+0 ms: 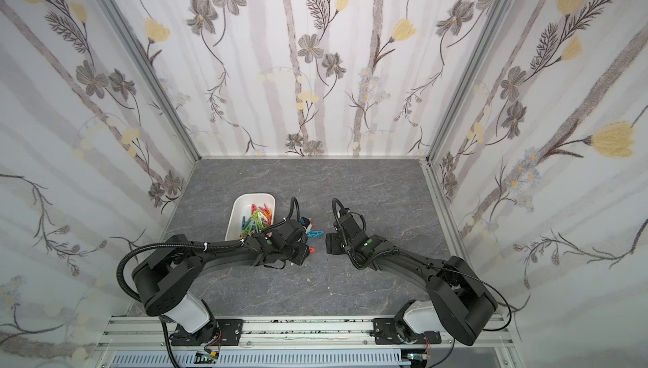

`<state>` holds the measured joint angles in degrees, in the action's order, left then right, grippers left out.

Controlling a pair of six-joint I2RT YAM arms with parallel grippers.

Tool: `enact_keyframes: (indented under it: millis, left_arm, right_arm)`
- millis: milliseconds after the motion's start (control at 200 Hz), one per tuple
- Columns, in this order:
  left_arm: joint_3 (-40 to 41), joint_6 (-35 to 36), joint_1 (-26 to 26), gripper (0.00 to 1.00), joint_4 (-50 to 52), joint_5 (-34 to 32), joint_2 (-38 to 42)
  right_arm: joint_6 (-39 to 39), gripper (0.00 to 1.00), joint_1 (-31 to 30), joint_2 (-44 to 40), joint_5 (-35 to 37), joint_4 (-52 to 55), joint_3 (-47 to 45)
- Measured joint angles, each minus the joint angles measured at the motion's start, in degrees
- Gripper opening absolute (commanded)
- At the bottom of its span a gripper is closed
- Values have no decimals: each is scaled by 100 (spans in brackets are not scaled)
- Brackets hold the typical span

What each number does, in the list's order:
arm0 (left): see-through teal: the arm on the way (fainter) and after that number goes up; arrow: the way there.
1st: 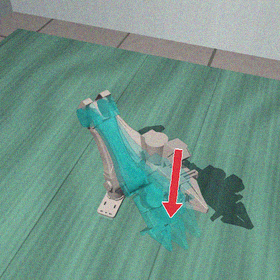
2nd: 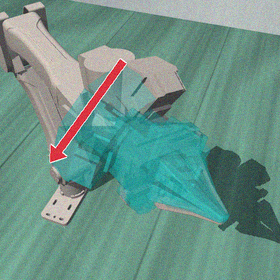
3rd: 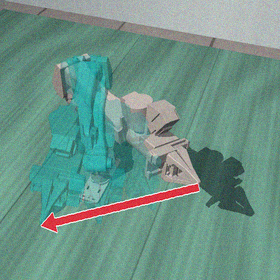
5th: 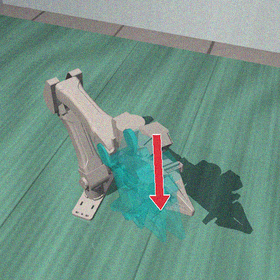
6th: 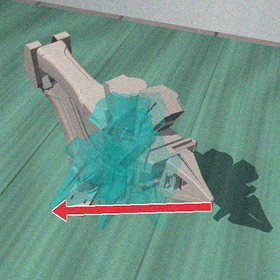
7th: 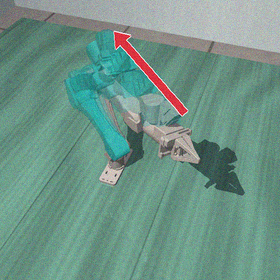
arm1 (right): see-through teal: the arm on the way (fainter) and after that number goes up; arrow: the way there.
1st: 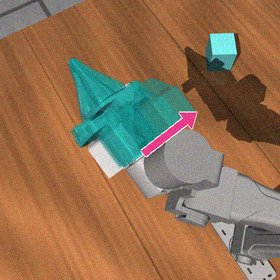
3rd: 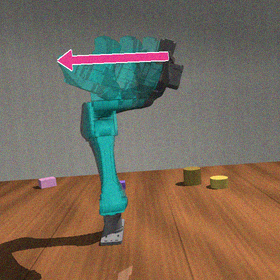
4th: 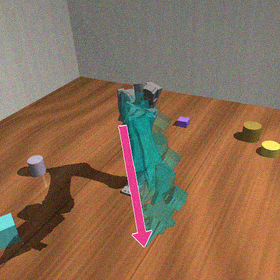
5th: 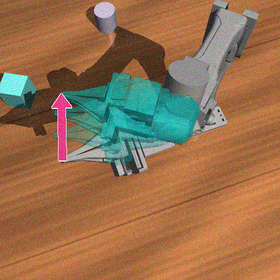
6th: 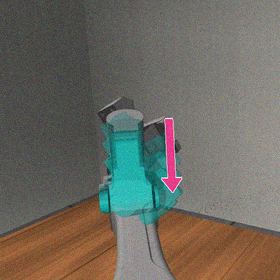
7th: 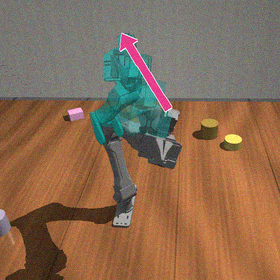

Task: Put the clothespins into the storage box
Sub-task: Pick up the clothespin from the center of the board.

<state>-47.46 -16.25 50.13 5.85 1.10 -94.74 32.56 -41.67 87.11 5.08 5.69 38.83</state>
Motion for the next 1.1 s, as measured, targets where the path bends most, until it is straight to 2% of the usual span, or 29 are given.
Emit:
enact_keyframes:
  millis: [220, 530, 834, 979, 1104]
  left_arm:
    - [-70, 131, 7, 30, -105, 0, -254]
    - [-236, 278, 127, 6, -31, -24, -378]
    - [-343, 326, 92, 2, 588, 20, 313]
    - [-354, 339, -369, 2, 826, -20, 997]
    - [-227, 223, -1268, 3, 852, -210, 1631]
  right_arm:
    - [-2, 78, 13, 24, -2, -31, 17]
    - [-7, 78, 50, 26, -2, -31, 59]
    - [-11, 78, 59, 28, -4, -24, 160]
    - [-11, 78, 59, 55, -20, -33, 201]
    - [-9, 77, 59, 131, -26, -28, 216]
